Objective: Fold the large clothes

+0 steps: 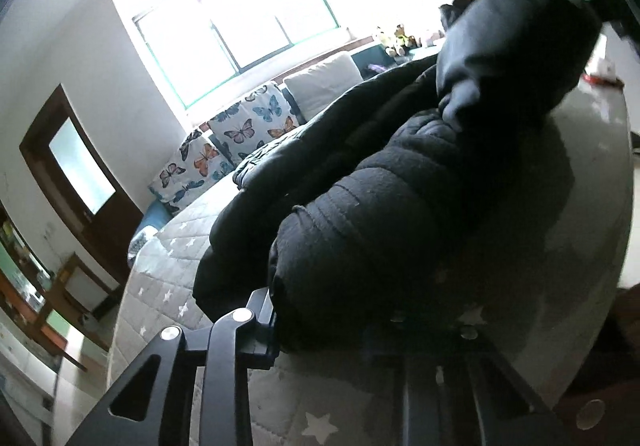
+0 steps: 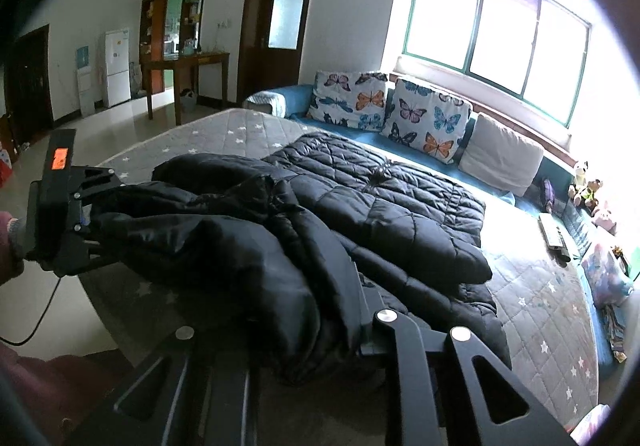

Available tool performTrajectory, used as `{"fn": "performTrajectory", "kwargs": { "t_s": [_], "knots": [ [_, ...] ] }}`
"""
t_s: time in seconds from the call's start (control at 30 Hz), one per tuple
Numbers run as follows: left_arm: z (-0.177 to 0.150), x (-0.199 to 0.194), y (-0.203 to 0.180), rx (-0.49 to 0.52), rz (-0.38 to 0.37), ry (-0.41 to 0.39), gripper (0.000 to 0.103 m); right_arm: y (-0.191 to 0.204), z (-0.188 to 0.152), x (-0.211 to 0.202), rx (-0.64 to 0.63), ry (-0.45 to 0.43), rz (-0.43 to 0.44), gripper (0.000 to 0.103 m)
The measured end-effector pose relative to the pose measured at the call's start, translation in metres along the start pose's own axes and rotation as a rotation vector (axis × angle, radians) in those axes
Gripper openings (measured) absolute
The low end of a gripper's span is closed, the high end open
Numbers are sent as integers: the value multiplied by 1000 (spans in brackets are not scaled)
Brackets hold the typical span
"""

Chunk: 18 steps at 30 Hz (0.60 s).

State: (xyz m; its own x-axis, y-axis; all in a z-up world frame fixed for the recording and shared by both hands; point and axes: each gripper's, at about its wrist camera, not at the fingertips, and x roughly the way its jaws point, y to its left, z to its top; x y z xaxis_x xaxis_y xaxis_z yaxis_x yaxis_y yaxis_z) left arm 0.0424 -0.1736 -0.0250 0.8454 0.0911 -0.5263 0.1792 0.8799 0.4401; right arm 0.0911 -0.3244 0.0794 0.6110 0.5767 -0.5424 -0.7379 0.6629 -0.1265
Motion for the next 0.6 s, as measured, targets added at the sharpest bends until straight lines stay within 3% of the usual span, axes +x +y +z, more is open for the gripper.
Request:
{"fn": "performTrajectory", "kwargs": {
  "t_s": [0.33,0.6],
  "knots": [
    [-16,-64,22,-104,-44,36,30,33,-18,-44,-71,-10,95,21],
    [-13,-62,47,-187,-58,59,30,20,-8,-26,-22,-33,116,21]
  ]
}}
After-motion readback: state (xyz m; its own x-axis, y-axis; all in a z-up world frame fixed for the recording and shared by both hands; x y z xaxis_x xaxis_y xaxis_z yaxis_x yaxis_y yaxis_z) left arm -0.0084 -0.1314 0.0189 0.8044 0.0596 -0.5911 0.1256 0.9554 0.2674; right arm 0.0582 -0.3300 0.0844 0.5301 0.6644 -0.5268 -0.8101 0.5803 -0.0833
